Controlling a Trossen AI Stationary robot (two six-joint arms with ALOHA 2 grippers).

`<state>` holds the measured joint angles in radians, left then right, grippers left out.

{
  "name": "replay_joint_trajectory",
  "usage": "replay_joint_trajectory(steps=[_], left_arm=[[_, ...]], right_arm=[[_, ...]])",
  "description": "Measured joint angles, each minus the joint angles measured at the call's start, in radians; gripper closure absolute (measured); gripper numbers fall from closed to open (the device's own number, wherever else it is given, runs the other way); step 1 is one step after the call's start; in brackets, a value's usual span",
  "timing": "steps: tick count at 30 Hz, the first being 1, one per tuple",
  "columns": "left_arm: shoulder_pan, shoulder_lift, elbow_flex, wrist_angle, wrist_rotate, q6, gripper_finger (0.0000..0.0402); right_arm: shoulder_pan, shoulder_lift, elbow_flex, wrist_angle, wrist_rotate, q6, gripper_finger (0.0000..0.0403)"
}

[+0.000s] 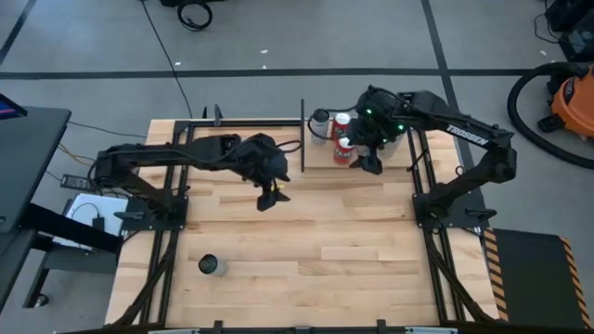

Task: Place canned beverage on shelf
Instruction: Put the white blue soda can on the shelf aligned with the other white blue soda can

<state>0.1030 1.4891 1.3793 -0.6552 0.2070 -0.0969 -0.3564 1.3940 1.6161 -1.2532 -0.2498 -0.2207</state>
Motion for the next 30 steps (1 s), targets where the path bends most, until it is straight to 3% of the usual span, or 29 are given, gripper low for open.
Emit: replay_joint_trajectory(steps=[7, 11, 23, 30], left_arm=[[-0.058, -0.001, 0.131, -0.292, -0.023, -0.183, 0.0088], [-0.104, 0.000, 0.143, -0.394, -0.030, -0.312, 0.0088], [-0.313, 0.000, 0.145, -0.535, -0.087, -0.593, 0.0088], [-0.444, 0.000, 0.145, -0.598, -0.182, -0.917, 0.0088]], right_arm=[[0.072, -0.057, 0.000, -0.034, 0.085, 0.085, 0.0045], [0.112, -0.084, 0.000, -0.044, 0.092, 0.142, 0.0045], [0.244, -0.121, 0.000, -0.052, 0.163, 0.299, 0.0045], [0.318, -0.121, -0.068, -0.010, 0.238, 0.378, 0.0045]])
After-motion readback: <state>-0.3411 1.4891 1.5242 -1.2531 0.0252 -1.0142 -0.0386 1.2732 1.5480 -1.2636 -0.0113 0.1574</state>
